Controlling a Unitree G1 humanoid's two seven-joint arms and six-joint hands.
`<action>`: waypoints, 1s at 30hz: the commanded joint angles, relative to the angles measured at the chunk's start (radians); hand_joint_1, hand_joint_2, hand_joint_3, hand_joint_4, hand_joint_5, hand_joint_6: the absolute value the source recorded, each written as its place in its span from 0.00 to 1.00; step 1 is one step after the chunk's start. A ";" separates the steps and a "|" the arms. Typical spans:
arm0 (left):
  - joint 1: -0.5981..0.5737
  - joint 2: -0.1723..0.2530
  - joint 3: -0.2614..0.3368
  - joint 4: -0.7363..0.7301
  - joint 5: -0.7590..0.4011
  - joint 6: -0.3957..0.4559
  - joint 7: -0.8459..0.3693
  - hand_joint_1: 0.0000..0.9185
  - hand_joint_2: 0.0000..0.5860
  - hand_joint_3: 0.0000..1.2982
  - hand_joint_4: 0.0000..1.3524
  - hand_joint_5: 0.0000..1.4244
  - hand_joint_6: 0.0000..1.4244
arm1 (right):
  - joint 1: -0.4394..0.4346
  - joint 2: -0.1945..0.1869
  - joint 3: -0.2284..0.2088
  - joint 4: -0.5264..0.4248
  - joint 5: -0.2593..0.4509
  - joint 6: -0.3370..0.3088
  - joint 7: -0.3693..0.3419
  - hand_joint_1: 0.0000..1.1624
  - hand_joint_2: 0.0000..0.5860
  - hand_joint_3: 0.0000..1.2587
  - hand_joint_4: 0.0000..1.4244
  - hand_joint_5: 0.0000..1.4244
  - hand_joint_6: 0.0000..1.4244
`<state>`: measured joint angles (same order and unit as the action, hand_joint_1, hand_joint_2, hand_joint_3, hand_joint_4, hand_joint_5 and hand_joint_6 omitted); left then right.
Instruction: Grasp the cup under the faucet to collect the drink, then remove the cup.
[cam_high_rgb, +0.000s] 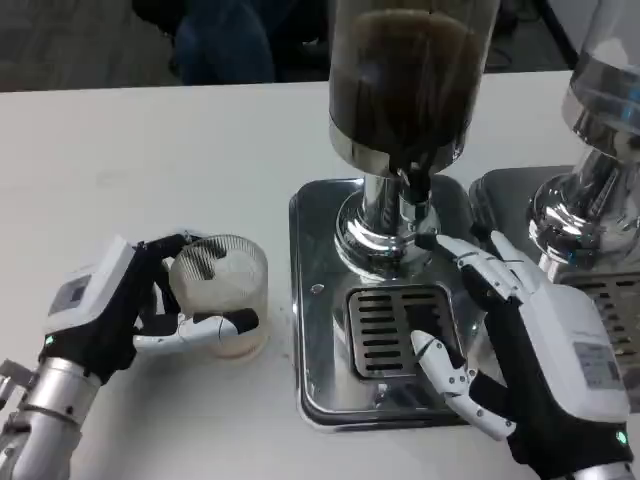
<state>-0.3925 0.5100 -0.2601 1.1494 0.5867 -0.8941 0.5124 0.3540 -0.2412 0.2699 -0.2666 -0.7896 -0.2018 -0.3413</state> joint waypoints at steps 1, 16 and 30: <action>0.009 0.019 -0.001 -0.007 0.014 -0.007 0.065 0.49 0.09 0.52 0.54 0.70 0.86 | -0.010 -0.003 -0.004 0.011 0.013 -0.017 0.001 0.20 0.77 0.20 0.16 0.06 0.08; 0.024 0.058 0.046 -0.101 -0.018 -0.099 0.111 0.59 0.02 0.54 0.55 0.70 0.88 | -0.024 -0.001 -0.008 0.015 0.021 -0.023 -0.007 0.20 0.77 0.20 0.16 0.06 0.08; -0.032 -0.020 0.001 -0.156 0.016 -0.114 0.017 0.60 0.00 0.54 0.55 0.69 0.88 | 0.013 0.028 -0.029 -0.032 0.015 -0.034 -0.044 0.20 0.77 0.21 0.16 0.08 0.09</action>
<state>-0.3732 0.5067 -0.2488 1.0041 0.5991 -0.9974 0.5449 0.3564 -0.2245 0.2486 -0.2726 -0.7779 -0.2189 -0.3609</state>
